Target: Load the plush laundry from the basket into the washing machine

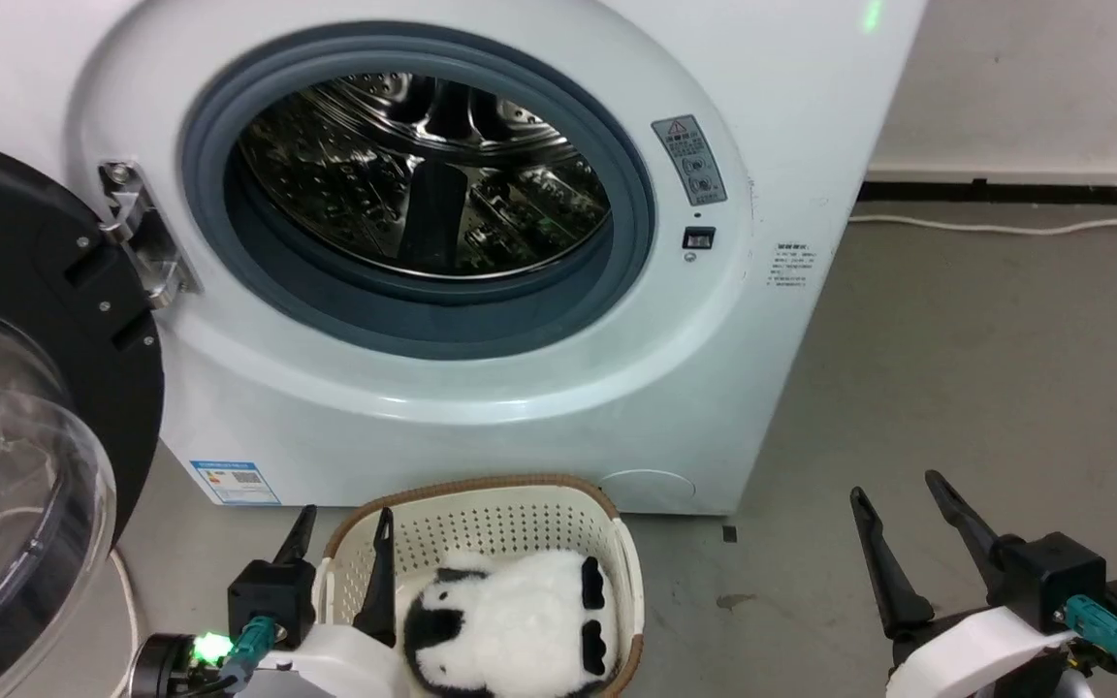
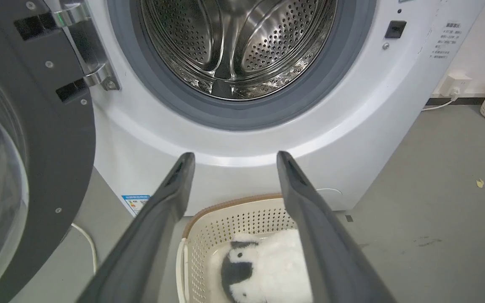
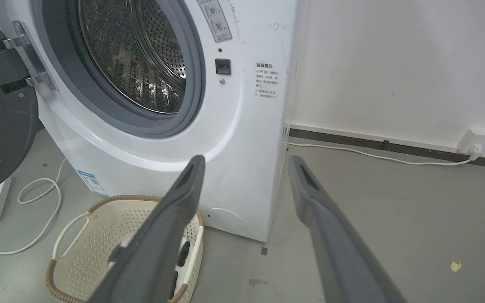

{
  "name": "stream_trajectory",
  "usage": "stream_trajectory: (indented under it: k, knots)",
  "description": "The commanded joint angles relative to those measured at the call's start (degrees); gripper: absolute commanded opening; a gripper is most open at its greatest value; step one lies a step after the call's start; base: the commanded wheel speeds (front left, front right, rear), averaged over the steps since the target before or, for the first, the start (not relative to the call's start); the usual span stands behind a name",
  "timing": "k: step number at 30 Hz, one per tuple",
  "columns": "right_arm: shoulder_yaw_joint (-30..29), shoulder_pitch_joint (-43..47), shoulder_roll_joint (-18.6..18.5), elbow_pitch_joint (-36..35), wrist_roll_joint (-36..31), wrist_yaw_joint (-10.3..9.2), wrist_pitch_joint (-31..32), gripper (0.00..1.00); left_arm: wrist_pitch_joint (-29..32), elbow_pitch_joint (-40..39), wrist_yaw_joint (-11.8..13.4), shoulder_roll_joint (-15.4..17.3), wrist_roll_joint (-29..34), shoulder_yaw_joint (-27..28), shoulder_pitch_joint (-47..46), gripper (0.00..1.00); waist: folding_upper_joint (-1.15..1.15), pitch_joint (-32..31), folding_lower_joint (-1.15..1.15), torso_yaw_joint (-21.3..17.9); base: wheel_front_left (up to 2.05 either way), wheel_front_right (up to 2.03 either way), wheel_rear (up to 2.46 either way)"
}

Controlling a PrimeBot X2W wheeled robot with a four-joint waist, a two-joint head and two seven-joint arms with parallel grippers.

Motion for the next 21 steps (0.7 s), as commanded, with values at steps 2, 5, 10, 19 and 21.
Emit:
stream_trajectory:
  k: [2,5,10,19,21]
  knots:
    - [-0.01,0.13,0.02,0.26,1.34,-0.01,-0.72,1.0,-0.78,1.61,0.05,0.02,-0.52,-0.69,-1.8,1.0,0.0,1.12,0.0,-0.76,0.0,0.0,0.0]
    - [0.32,-0.26,0.02,0.51,1.72,-0.01,-1.08,1.0,-1.14,3.66,0.0,0.12,-0.69,-1.18,-2.62,1.0,0.0,2.14,0.0,-1.64,0.0,0.0,0.0]
    - [0.57,-0.91,0.03,0.58,2.67,-0.01,-1.68,1.0,-1.45,7.45,-0.21,0.34,-1.05,-2.04,-4.52,1.0,0.0,3.93,0.0,-2.96,0.0,0.0,0.0]
    - [2.68,-1.88,0.04,0.62,4.62,-0.02,-2.75,1.0,-1.11,14.98,-0.35,1.33,-2.41,-2.9,-7.82,1.0,0.0,7.28,0.0,-5.89,0.0,0.0,0.0]
    - [3.11,-2.06,0.04,0.6,5.19,-0.02,-2.99,1.0,-0.75,16.72,-0.59,1.44,-2.88,-3.07,-8.66,1.0,0.0,8.12,0.0,-6.32,0.0,0.0,0.0]
